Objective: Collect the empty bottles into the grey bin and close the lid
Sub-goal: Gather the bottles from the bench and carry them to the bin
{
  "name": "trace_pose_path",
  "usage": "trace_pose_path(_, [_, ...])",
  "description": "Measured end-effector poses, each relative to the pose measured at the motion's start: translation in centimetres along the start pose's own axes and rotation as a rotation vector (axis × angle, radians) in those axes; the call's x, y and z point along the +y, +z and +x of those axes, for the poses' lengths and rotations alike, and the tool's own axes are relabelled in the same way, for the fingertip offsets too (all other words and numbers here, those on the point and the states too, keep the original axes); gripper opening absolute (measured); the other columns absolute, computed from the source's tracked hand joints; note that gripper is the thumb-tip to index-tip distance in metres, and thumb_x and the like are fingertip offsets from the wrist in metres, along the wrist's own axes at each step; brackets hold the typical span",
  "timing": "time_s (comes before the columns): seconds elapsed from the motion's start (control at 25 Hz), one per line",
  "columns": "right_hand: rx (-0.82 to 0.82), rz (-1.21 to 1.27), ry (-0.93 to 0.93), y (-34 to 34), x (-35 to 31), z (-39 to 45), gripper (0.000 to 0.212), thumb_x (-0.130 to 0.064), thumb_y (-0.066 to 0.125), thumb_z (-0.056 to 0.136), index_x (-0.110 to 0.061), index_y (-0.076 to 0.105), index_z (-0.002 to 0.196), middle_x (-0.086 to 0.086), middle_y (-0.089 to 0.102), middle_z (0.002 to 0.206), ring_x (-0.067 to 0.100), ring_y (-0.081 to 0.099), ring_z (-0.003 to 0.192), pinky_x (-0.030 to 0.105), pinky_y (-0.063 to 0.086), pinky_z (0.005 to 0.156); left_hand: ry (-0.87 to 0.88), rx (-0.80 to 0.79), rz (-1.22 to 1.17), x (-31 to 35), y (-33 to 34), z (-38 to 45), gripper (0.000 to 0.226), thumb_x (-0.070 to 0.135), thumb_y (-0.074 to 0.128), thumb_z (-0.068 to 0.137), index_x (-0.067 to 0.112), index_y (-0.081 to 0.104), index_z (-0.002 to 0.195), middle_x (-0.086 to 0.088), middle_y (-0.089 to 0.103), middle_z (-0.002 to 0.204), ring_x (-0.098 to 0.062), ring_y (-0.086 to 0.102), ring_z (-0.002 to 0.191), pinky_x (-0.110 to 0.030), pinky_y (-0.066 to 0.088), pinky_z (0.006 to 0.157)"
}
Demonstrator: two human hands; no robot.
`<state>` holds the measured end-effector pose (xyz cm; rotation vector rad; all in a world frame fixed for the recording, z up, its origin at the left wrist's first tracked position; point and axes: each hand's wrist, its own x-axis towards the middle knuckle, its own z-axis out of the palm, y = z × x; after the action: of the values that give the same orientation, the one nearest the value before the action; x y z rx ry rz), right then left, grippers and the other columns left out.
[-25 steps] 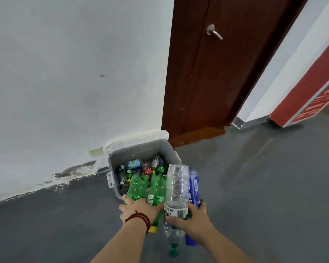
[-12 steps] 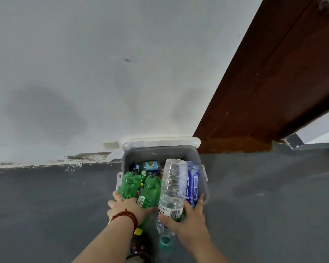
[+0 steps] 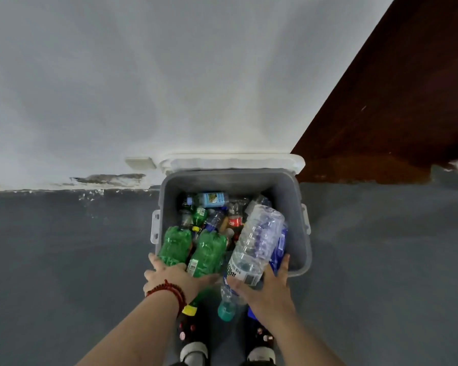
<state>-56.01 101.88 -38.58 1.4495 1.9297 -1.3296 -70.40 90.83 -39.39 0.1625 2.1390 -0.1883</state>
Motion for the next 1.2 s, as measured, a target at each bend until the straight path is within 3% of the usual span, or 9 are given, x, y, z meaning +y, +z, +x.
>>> trace_pose_path(0.2, [-0.037, -0.098, 0.062, 0.2, 2.4, 9.1, 0.108, -0.081, 0.063, 0.049, -0.040, 0.028, 0.143, -0.010, -0.033, 0.151, 0.036, 0.004, 0.145, 0.048, 0.023, 0.112, 0.036, 0.051, 0.062, 4.4, -0.6, 8.1, 0.116, 0.094, 0.042, 0.048, 0.033, 0.026, 0.145, -0.014, -0.017, 0.155, -0.044, 0.013, 0.140, -0.051, 0.033, 0.107])
trace_pose_path(0.4, [-0.269, -0.244, 0.209, 2.2, 5.0, 15.9, 0.107, -0.074, 0.069, 0.056, -0.038, 0.024, 0.146, 0.000, -0.033, 0.152, 0.039, 0.004, 0.144, 0.051, 0.018, 0.116, -0.060, -0.055, -0.005, 5.7, 5.0, 13.3, 0.117, 0.094, 0.043, 0.046, 0.037, 0.022, 0.145, -0.018, -0.017, 0.154, -0.044, 0.025, 0.134, -0.048, 0.036, 0.104])
trace_pose_path(0.6, [-0.204, -0.259, 0.175, 3.9, 6.0, 19.7, 0.106, -0.072, 0.068, 0.061, -0.037, 0.017, 0.147, 0.003, -0.035, 0.151, 0.038, 0.004, 0.143, 0.046, 0.024, 0.111, 0.033, -0.220, 0.027, 7.4, 10.1, 16.9, 0.084, 0.084, 0.030, 0.070, 0.049, 0.010, 0.144, -0.013, -0.004, 0.158, -0.043, 0.024, 0.137, -0.051, 0.017, 0.113])
trace_pose_path(0.72, [-0.211, -0.240, 0.094, 4.5, 6.6, 20.9, 0.111, -0.073, 0.067, 0.061, -0.043, 0.005, 0.147, 0.002, -0.035, 0.151, 0.035, 0.011, 0.144, 0.042, 0.032, 0.108, 0.090, -0.177, -0.011, 6.8, 11.0, 18.0, 0.068, 0.061, 0.038, 0.086, 0.057, -0.006, 0.138, -0.018, 0.014, 0.154, -0.039, 0.049, 0.120, -0.046, 0.042, 0.098])
trace_pose_path(0.8, [-0.217, -0.212, 0.037, 4.8, 6.4, 21.0, 0.108, -0.066, 0.068, 0.067, -0.045, -0.004, 0.146, 0.003, -0.029, 0.154, 0.031, 0.015, 0.144, 0.031, 0.038, 0.094, 0.151, -0.112, -0.169, 6.7, 11.2, 17.6, 0.083, 0.052, 0.048, 0.088, 0.056, -0.026, 0.126, -0.016, 0.061, 0.105, -0.026, 0.065, 0.080, -0.037, 0.054, 0.072])
trace_pose_path(0.88, [-0.209, -0.174, -0.034, 5.1, 5.9, 20.9, 0.105, -0.058, 0.068, 0.073, -0.045, -0.007, 0.145, 0.003, -0.018, 0.158, 0.026, 0.016, 0.144, 0.025, 0.035, 0.081, 0.182, -0.033, -0.329, 6.9, 11.0, 16.9, 0.093, 0.051, 0.053, 0.086, 0.054, -0.030, 0.129, 0.000, 0.059, 0.070, -0.018, 0.060, 0.055, -0.034, 0.054, 0.059])
trace_pose_path(0.96, [-0.196, -0.183, -0.114, 5.2, 5.4, 20.7, 0.101, -0.053, 0.067, 0.077, -0.044, -0.005, 0.146, 0.003, -0.008, 0.160, 0.024, 0.018, 0.144, 0.030, 0.038, 0.091, 0.218, 0.017, -0.333, 7.4, 10.6, 16.5, 0.090, 0.047, 0.052, 0.086, 0.049, -0.020, 0.139, 0.001, 0.063, 0.080, -0.017, 0.062, 0.058, -0.035, 0.056, 0.062])
trace_pose_path(1.04, [-0.173, -0.204, -0.179, 5.1, 4.8, 20.6, 0.099, -0.052, 0.066, 0.078, -0.043, -0.005, 0.146, 0.002, -0.002, 0.160, 0.024, 0.021, 0.143, 0.038, 0.035, 0.103, 0.221, 0.057, -0.347, 7.6, 10.3, 16.8, 0.085, 0.046, 0.050, 0.087, 0.044, -0.014, 0.143, -0.005, 0.063, 0.109, -0.019, 0.064, 0.069, -0.037, 0.057, 0.067])
trace_pose_path(1.2, [-0.100, -0.231, -0.208, 5.3, 5.0, 21.5, 0.097, -0.053, 0.064, 0.079, -0.042, -0.004, 0.146, 0.001, 0.004, 0.159, 0.025, 0.022, 0.143, 0.044, 0.032, 0.109, 0.243, 0.129, -0.309, 8.0, 11.5, 18.6, 0.084, 0.052, 0.046, 0.088, 0.038, -0.014, 0.146, -0.012, 0.038, 0.144, -0.028, 0.059, 0.104, -0.034, 0.048, 0.080])
